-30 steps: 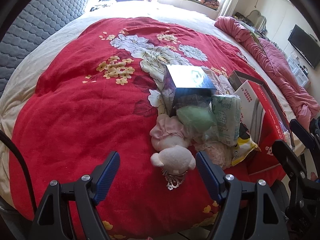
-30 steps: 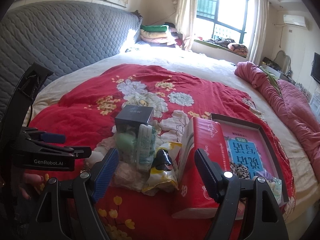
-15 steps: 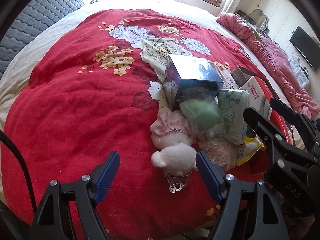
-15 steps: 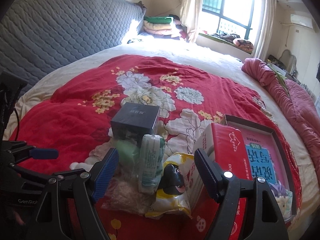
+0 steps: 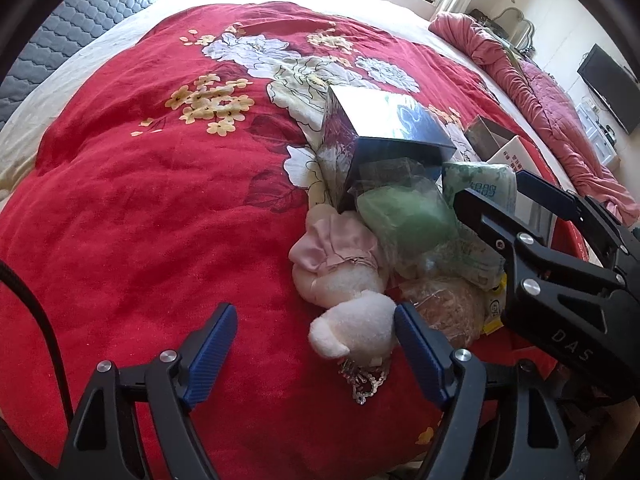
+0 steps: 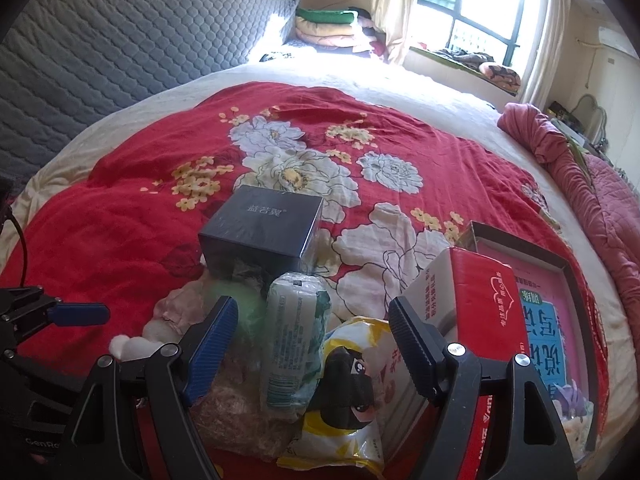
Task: Organize soft objects
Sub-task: 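Move the left tool to the cream bunny while the right tool approaches the wet-wipes pack, then close the left tool on the bunny while the right tool grasps the wet-wipes pack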
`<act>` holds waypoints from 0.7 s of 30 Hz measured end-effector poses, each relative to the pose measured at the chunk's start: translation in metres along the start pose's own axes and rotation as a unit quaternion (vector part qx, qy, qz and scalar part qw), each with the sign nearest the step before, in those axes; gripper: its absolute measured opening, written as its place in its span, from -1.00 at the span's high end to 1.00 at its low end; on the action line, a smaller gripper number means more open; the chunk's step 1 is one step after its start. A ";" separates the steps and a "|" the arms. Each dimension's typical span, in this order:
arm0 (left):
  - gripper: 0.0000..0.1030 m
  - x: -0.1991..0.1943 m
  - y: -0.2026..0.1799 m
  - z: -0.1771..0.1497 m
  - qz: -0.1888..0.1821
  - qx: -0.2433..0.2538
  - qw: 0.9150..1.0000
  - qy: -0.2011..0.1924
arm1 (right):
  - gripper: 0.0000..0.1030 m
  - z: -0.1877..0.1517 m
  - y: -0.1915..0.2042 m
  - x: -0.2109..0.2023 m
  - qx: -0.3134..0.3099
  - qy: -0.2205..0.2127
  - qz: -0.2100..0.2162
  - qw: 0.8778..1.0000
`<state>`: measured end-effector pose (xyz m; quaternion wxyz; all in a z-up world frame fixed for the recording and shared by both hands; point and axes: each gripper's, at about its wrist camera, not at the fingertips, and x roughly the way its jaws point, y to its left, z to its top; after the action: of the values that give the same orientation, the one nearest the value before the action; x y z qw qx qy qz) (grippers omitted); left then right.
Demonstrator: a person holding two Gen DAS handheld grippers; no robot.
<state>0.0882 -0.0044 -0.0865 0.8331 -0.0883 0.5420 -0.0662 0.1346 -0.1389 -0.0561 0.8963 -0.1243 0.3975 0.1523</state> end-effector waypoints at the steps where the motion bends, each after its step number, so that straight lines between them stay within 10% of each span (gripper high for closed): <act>1: -0.55 0.001 0.000 0.000 -0.002 0.000 1.000 0.001 | -0.52 0.000 0.000 0.002 0.000 0.002 0.001 1.000; 15: -0.55 0.015 0.000 0.002 -0.030 -0.009 0.999 0.008 | 0.38 -0.001 0.002 0.013 -0.007 0.005 0.012 1.000; 21: -0.29 0.017 -0.003 0.001 -0.045 -0.002 0.999 0.008 | 0.45 0.000 -0.002 0.008 0.006 -0.002 0.024 1.000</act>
<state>0.0963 -0.0112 -0.1005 0.8249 -0.1141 0.5439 -0.1032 0.1404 -0.1398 -0.0619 0.8939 -0.1093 0.3995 0.1715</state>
